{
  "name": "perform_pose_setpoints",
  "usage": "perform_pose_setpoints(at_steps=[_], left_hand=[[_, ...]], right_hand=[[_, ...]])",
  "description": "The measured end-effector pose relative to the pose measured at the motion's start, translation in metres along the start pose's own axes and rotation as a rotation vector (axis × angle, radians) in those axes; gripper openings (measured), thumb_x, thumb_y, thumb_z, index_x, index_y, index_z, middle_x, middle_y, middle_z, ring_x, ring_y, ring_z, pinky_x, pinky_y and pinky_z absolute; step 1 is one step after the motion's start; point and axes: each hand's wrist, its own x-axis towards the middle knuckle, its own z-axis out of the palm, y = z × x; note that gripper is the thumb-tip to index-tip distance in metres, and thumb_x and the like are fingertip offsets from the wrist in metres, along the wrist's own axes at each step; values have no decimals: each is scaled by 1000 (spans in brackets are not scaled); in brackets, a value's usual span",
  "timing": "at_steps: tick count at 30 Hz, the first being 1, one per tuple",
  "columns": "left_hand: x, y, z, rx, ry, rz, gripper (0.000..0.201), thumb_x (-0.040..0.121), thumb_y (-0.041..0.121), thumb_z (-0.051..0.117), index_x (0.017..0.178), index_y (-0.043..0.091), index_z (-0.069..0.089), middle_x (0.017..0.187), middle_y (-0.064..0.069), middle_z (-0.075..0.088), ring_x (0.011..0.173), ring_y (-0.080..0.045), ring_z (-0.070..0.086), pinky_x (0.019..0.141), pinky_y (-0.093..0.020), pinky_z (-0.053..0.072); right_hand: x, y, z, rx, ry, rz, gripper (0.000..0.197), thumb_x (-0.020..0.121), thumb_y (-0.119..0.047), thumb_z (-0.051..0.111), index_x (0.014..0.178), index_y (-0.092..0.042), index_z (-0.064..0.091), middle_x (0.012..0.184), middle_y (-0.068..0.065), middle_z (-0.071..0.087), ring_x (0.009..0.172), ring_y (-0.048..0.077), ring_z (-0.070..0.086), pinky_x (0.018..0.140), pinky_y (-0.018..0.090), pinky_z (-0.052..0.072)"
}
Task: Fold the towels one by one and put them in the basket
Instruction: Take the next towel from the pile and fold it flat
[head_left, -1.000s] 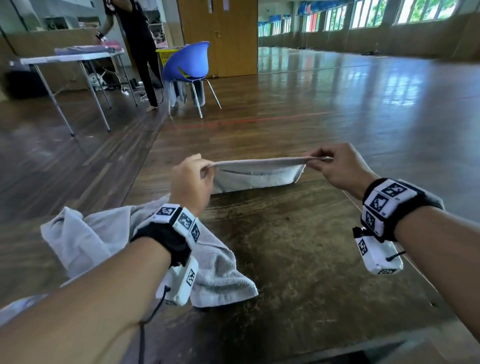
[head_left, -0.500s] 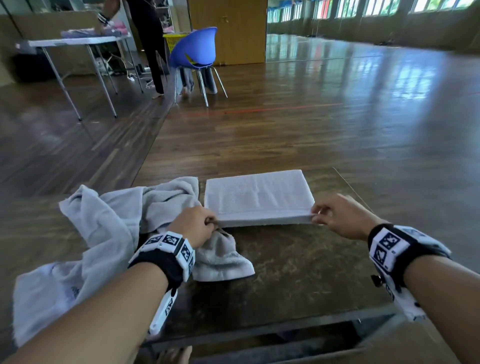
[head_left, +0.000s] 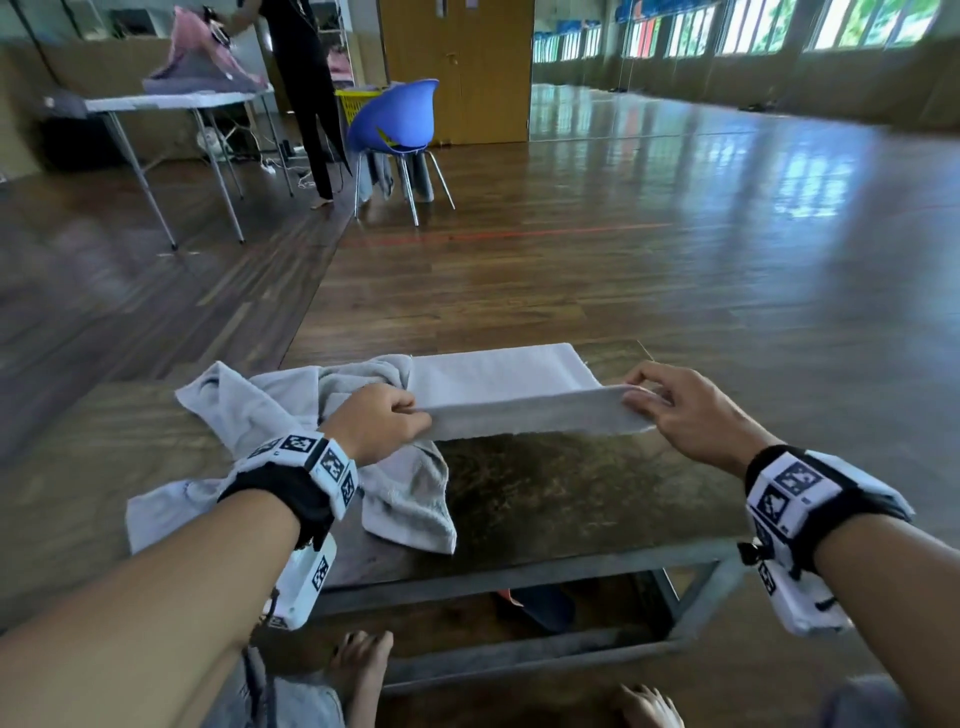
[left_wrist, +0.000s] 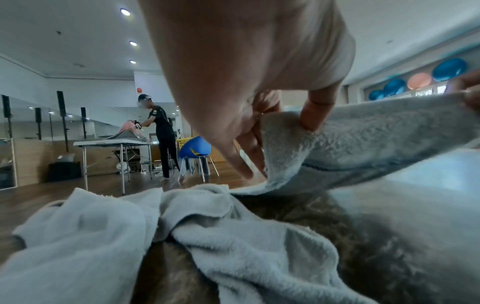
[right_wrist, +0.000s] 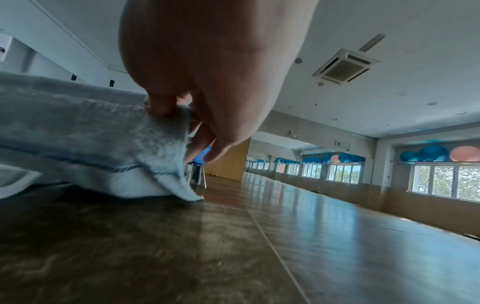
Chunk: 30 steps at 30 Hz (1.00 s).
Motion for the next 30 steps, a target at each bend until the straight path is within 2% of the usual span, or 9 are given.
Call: perform_pose_setpoints(at_steps=[7, 9, 11, 14, 16, 19, 23, 26, 30], left_hand=[[-29, 22, -19, 23, -177, -39, 32, 91, 20, 66, 66, 7, 50, 70, -10, 43, 65, -21, 41, 63, -34, 37], [-38, 30, -23, -38, -291, -97, 30, 92, 13, 66, 67, 5, 51, 62, -10, 44, 57, -22, 47, 53, -28, 44], [-47, 37, -27, -164, -476, -204, 15, 94, 10, 63, 81, 2, 63, 58, -4, 58, 48, -14, 58, 44, -21, 48], [-57, 40, -33, -217, -726, -310, 11, 95, 15, 63, 91, 6, 68, 74, -5, 71, 58, -16, 67, 47, -22, 51], [-54, 37, -32, -231, -739, -304, 14, 95, 17, 63, 88, 7, 68, 74, -4, 71, 60, -15, 67, 51, -22, 52], [-33, 25, -17, -226, -456, -206, 19, 96, 18, 63, 84, 5, 66, 72, -7, 63, 61, -17, 59, 55, -25, 47], [7, 6, 9, -112, -18, -64, 43, 96, 21, 62, 57, 18, 43, 45, 12, 44, 38, -1, 42, 46, -16, 37], [39, -2, 25, -65, 131, -77, 40, 95, 23, 61, 59, 16, 48, 49, 5, 47, 38, -3, 46, 42, -16, 36], [94, -9, 33, -25, 205, -118, 34, 94, 22, 63, 63, 10, 56, 55, -4, 55, 52, -19, 51, 51, -27, 36]], right_hand=[[-23, -28, -42, -75, -240, 50, 12, 97, -26, 67, 90, -17, 70, 82, 3, 68, 74, 15, 58, 65, 29, 44], [-27, -32, -50, -31, -413, 150, 12, 96, -27, 68, 90, -17, 71, 76, 1, 68, 68, 14, 61, 58, 25, 48], [-30, -34, -57, 95, -628, 317, 13, 96, -29, 67, 93, -18, 73, 74, 3, 70, 62, 16, 66, 52, 25, 52], [-29, -32, -62, 219, -842, 477, 21, 95, -28, 68, 104, -9, 72, 88, 15, 74, 71, 26, 71, 53, 31, 57], [-27, -28, -59, 238, -878, 522, 24, 95, -27, 68, 108, -6, 71, 95, 20, 74, 75, 30, 73, 55, 34, 60], [-21, -15, -44, 203, -703, 517, 22, 99, -26, 65, 104, -5, 68, 78, 13, 73, 62, 24, 71, 48, 31, 56], [-5, 13, -12, 113, -196, 391, 17, 97, -25, 66, 90, -10, 67, 70, 13, 59, 55, 22, 59, 44, 27, 51], [20, 30, 3, 21, -14, 310, 16, 93, -25, 72, 81, -16, 68, 67, 7, 62, 48, 17, 53, 45, 24, 44], [70, 51, 12, -102, 90, 313, 25, 87, -32, 78, 70, -18, 67, 61, 2, 61, 55, 15, 57, 49, 22, 36]])
